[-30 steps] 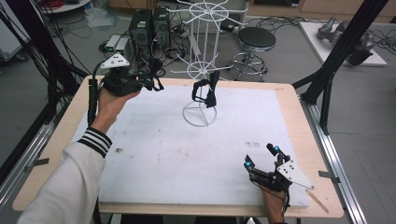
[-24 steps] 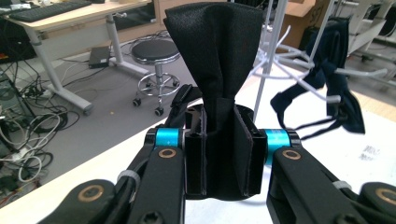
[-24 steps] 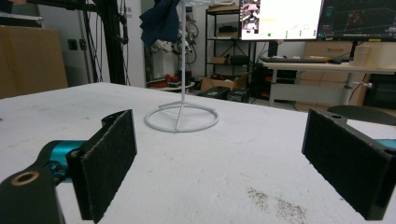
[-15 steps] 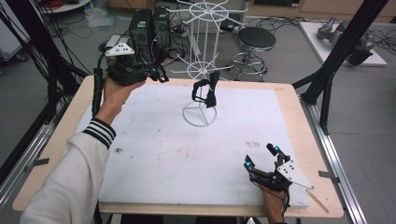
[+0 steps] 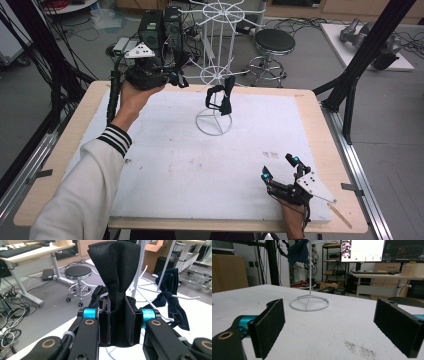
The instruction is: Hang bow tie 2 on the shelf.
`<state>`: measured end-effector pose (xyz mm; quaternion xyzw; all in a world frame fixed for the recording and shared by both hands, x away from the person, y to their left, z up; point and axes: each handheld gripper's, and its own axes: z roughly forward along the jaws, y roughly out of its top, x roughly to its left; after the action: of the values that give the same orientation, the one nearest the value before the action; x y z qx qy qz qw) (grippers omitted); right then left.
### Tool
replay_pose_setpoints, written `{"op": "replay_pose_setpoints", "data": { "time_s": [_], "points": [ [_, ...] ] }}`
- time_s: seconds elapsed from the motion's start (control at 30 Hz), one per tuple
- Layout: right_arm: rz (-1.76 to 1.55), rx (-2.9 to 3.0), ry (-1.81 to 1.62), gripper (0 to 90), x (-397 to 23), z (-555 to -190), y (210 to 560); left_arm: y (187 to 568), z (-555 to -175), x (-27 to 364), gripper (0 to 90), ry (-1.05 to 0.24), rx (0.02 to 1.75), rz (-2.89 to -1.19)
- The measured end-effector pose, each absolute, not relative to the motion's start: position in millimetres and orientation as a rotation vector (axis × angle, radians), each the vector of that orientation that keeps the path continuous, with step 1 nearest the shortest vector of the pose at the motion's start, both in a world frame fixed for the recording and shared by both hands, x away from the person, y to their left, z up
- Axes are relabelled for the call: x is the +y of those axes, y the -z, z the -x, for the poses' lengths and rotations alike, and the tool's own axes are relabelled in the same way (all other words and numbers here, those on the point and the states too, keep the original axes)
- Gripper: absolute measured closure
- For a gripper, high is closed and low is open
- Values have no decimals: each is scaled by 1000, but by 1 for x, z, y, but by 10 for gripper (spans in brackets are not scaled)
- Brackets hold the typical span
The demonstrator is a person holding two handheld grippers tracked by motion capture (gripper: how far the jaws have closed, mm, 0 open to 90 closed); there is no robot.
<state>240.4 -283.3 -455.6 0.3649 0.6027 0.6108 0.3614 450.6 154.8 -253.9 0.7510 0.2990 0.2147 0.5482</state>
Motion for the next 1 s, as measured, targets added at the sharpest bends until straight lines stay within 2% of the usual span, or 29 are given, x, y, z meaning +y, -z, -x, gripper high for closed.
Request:
{"op": "replay_pose_setpoints", "data": {
  "time_s": [1.0],
  "points": [
    [-943, 1555, -1574, 95, -283, -240, 455, 266, -451, 124, 758, -458, 693, -1809]
  ]
}}
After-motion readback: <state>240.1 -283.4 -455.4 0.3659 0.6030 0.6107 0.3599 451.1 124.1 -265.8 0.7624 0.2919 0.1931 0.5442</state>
